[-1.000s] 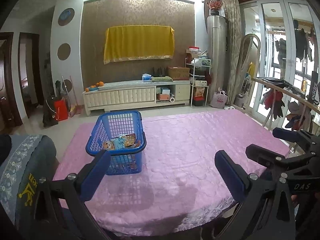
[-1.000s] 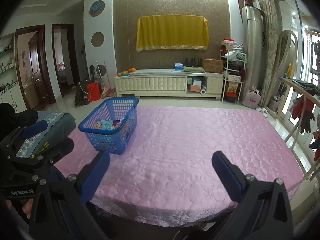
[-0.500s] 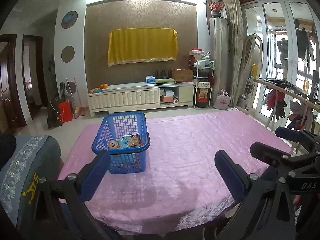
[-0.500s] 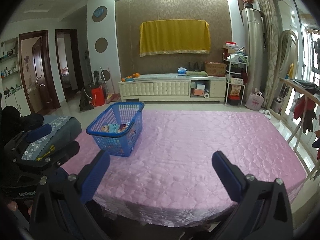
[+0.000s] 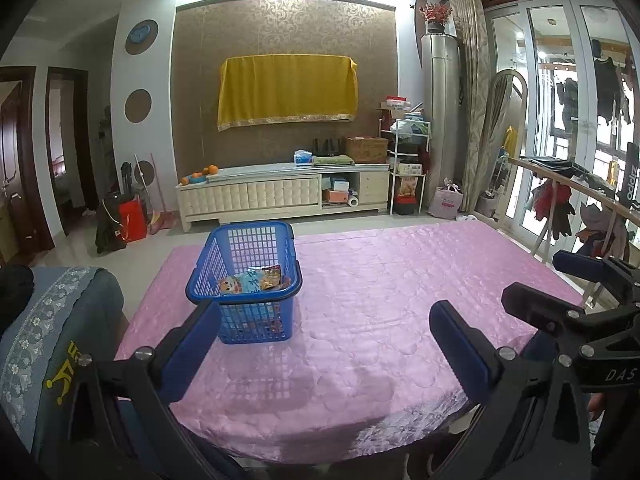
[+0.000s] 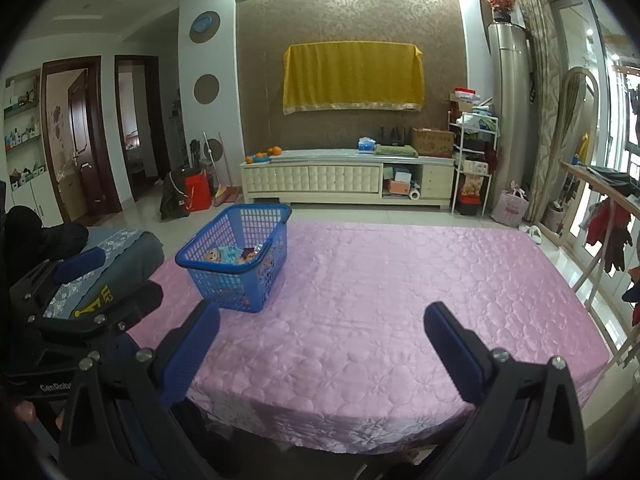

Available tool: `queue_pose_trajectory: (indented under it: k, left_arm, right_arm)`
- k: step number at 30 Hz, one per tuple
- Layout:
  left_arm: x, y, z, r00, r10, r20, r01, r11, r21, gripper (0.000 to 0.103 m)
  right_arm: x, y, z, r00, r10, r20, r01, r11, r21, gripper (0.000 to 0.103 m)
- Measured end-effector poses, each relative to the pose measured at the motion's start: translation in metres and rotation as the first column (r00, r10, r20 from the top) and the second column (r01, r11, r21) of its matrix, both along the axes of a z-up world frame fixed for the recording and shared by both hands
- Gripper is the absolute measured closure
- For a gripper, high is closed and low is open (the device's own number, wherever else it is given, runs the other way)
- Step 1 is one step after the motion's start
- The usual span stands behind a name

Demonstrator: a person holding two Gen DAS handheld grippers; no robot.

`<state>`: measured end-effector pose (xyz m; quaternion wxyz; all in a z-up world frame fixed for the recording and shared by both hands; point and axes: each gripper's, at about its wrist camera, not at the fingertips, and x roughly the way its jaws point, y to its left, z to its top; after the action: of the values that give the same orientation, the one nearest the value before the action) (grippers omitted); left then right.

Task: Organize snacks

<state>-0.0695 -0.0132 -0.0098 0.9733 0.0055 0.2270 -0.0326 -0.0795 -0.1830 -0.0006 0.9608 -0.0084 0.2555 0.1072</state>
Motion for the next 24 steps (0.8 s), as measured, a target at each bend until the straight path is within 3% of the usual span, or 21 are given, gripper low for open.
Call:
queue_pose_trajectory:
  k: [24]
  left_arm:
    - [-0.0085,0.0039,-0.0005,1.000,0.004,0.012,-0.004,1.000,-0.014,0.000]
  right_arm:
    - [-0.0041,-0.0007,0.0004,1.000,-0.006,0.008,0.006,1.000,-0.008,0.000]
